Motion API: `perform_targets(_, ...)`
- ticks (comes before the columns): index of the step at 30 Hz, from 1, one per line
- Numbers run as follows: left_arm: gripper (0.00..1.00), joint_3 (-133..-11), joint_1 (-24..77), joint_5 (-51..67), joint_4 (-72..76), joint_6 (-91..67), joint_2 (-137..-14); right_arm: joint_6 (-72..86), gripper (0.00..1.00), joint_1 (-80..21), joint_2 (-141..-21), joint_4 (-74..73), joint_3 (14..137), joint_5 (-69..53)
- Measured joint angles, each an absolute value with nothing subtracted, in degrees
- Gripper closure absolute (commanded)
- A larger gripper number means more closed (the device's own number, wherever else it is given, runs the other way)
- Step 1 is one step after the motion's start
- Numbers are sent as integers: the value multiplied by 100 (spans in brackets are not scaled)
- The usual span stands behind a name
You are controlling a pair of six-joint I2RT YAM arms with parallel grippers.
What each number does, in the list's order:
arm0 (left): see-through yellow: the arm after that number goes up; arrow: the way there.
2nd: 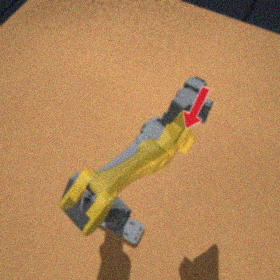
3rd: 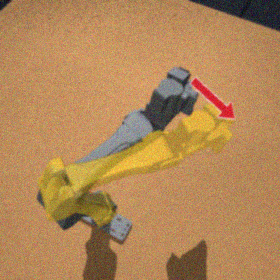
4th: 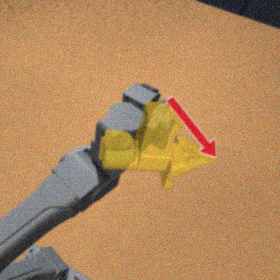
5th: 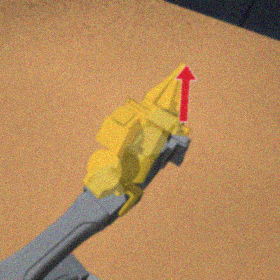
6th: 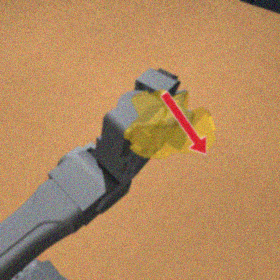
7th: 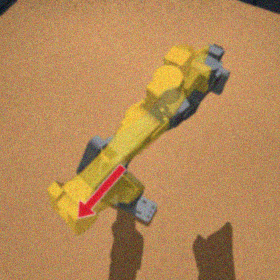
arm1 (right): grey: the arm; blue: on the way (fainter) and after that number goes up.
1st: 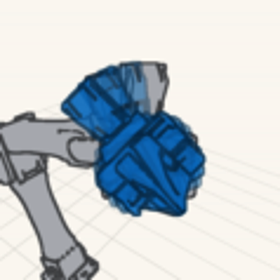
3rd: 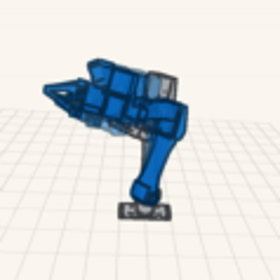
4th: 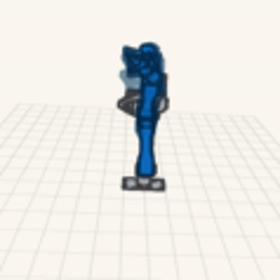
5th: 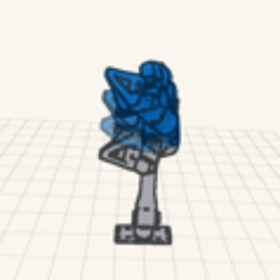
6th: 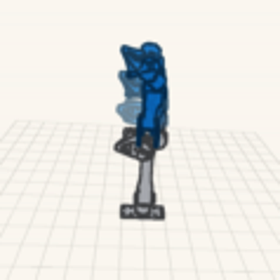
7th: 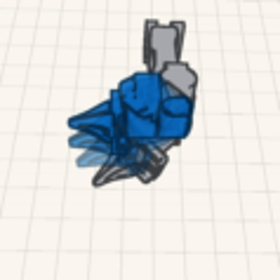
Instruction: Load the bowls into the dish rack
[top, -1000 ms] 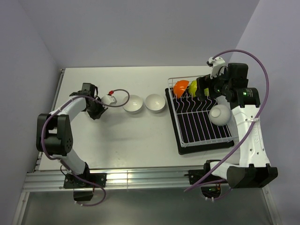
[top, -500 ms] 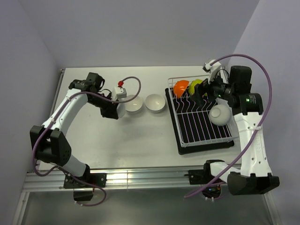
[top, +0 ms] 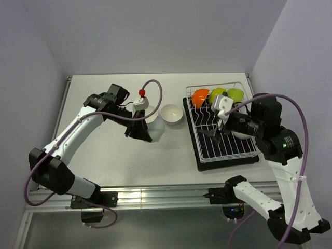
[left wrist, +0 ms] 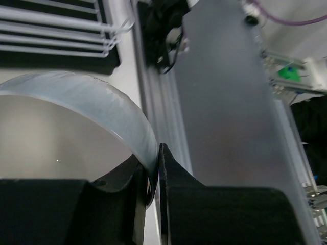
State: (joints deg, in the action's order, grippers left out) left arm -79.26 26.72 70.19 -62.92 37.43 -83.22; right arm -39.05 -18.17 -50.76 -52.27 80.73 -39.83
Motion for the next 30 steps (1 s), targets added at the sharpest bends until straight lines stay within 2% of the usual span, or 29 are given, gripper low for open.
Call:
perform_targets(6,100,-7795,2810,7848,-6257,3793,-8270,-4464,0,-2777,-4989,-5358,8073,-3944)
perform_targets(11,100,-7872,3055,8020,-7227,4779,-8586,-5144,0,-3802,-4939,-5413,7808,-3846)
perform_targets(18,100,-7865,3317,8066,-7603,5273,-8632,-5631,0,-5223,-5054,-5365,7395,-3428)
perform_targets(30,100,-7865,3656,8121,-7723,5439,-8630,-5957,0,-6300,-5502,-4508,6928,-2176)
